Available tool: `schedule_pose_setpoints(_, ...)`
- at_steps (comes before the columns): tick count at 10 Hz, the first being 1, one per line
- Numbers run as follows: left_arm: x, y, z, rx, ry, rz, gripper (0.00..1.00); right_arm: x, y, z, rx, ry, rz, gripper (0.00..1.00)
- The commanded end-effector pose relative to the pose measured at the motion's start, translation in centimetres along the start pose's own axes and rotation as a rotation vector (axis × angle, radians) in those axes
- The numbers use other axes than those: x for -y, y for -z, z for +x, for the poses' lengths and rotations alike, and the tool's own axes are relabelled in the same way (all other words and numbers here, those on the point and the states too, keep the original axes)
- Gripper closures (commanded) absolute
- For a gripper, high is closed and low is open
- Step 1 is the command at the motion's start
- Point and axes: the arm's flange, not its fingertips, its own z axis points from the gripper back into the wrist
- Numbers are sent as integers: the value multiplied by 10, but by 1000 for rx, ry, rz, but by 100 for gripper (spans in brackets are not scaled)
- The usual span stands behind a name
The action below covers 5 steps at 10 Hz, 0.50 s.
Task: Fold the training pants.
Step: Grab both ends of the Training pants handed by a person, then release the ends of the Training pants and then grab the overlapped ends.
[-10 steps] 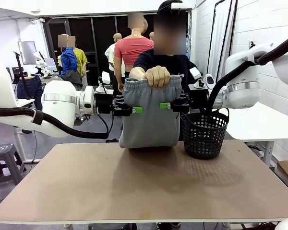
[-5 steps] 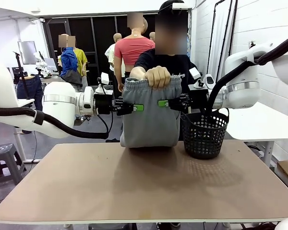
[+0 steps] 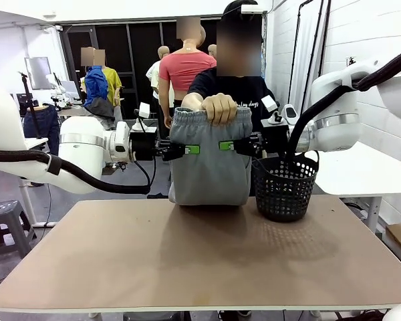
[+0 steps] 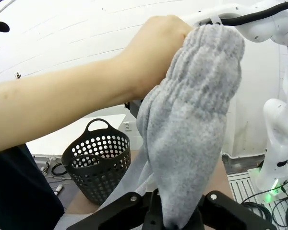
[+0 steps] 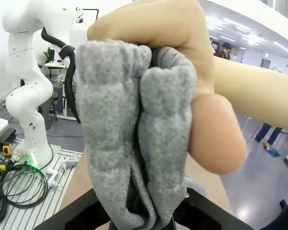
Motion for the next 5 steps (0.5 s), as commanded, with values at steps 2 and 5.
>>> schedule_pose_setpoints(2, -12, 0, 1, 5, -24, -137, 100, 19, 18, 0, -122, 15, 34, 100)
schedule_pose_setpoints(5, -1, 0, -2, 3, -6, -4, 100, 0, 1, -1, -6, 0, -4, 100)
